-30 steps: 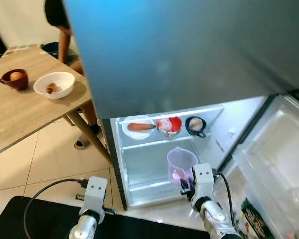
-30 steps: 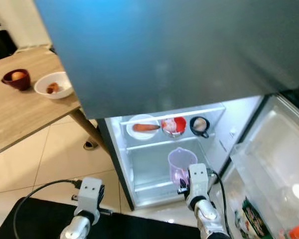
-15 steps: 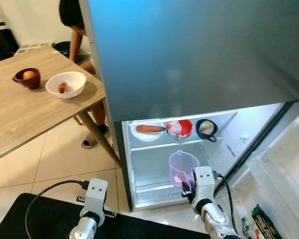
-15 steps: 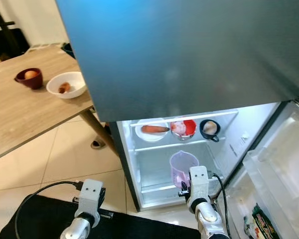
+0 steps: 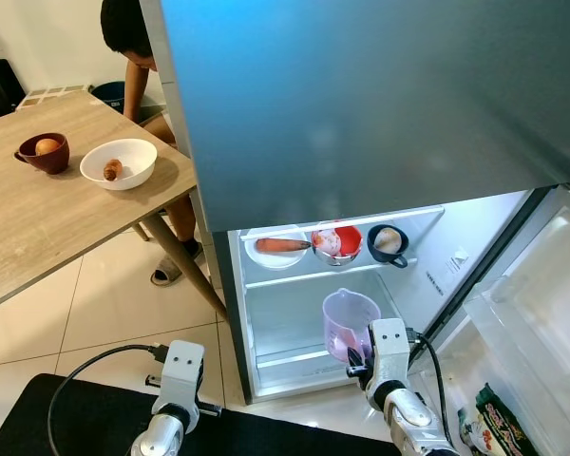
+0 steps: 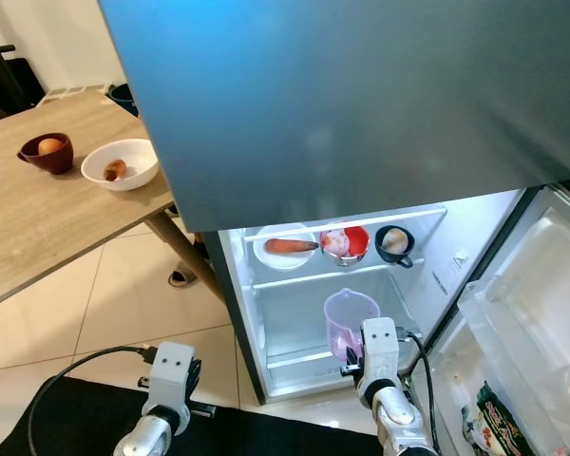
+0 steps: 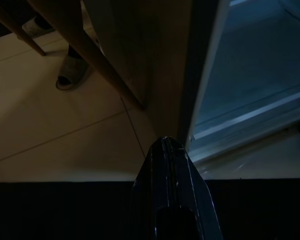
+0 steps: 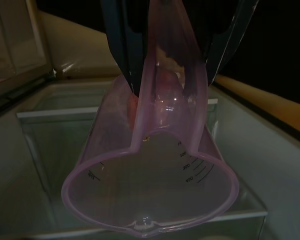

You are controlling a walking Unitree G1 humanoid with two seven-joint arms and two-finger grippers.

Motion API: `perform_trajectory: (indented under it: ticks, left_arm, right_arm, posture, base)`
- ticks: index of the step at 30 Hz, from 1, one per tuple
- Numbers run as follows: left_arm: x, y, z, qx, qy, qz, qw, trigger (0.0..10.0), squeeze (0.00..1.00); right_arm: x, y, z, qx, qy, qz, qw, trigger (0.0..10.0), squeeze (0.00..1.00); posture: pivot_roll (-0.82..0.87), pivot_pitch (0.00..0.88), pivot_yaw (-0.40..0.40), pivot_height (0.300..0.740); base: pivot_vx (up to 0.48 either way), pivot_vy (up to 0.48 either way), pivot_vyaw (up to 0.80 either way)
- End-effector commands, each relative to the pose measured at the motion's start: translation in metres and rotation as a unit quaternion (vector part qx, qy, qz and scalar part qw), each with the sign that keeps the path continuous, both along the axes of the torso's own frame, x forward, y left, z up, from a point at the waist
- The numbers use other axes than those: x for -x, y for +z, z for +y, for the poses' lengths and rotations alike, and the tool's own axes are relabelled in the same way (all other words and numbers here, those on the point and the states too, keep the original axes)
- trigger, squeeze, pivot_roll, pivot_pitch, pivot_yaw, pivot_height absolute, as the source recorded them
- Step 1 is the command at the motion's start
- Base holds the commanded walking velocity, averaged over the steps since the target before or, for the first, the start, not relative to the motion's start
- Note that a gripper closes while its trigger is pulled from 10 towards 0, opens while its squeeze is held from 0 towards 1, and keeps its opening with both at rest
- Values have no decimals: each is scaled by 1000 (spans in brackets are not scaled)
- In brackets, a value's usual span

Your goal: Restocking fridge

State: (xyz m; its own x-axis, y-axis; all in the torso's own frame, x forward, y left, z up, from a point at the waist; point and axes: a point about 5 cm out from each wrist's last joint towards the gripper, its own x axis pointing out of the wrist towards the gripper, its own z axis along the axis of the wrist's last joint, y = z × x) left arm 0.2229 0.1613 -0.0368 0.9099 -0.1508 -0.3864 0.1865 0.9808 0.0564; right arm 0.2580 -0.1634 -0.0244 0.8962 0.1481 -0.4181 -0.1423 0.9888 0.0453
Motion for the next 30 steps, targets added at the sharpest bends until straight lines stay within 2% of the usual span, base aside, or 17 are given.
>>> perform_trajectory:
  ticks: [1, 30]
  left_arm:
    - [6, -5, -2, 8, 6, 16, 1000, 10000, 0]
    - [5, -6, -2, 23, 9, 24, 999, 10000, 0]
  right_arm:
    - [6, -6, 1, -2, -1, 17, 1000, 10000, 0]
    - [6, -6, 0, -1, 1, 19, 1000, 10000, 0]
  posture:
    - [-96, 79, 2, 740]
    - [-100, 81, 2, 740]
  base:
    - [-240, 0, 0]
    - [-277, 0, 0]
